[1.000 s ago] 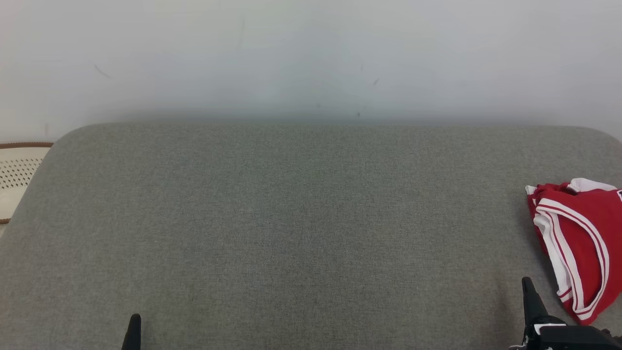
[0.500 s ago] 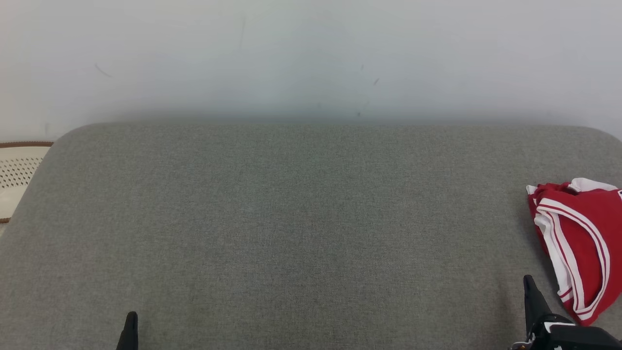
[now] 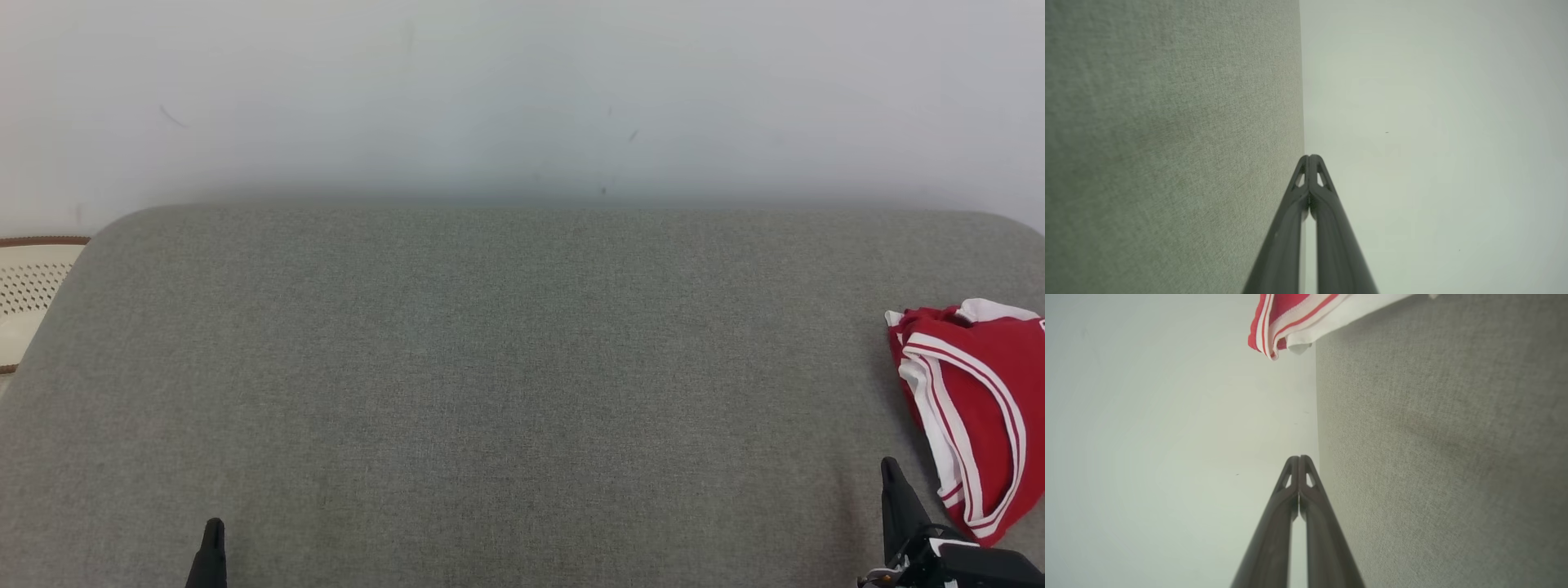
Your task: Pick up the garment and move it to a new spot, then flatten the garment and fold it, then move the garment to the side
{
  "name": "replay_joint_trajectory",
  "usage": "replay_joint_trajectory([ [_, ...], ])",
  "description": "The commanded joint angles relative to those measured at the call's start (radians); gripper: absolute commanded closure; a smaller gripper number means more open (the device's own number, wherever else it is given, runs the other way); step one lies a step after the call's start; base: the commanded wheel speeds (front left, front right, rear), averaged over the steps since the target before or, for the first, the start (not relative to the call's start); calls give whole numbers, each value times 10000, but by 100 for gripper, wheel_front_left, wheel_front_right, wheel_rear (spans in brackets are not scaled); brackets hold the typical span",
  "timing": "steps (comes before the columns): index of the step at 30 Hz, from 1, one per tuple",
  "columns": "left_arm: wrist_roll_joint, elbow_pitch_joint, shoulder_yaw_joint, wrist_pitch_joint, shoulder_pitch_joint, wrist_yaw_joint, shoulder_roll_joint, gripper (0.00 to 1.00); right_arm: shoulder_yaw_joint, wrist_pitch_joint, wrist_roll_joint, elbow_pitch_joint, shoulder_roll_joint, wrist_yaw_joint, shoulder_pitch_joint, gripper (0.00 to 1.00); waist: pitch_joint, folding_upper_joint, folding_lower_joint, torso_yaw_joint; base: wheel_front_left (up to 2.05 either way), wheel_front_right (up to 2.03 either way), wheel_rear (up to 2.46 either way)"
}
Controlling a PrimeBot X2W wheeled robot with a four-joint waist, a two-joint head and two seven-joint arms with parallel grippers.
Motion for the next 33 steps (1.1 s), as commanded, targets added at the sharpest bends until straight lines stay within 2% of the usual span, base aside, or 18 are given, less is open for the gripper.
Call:
replay_joint_trajectory([
  [1,-233,-27,37,70,-80,-59,44,100,-29,68,254,-47,25,-6,-123,100,2,0,0,2,0,0,0],
  [6,-541,-47,69,157,-84,-80,45,100,-54,138,566,-61,27,-7,-129,100,8,0,0,5,0,0,0],
  [33,-487,-45,66,135,-78,-80,43,100,-48,130,543,-56,26,-7,-89,100,8,0,0,5,0,0,0],
])
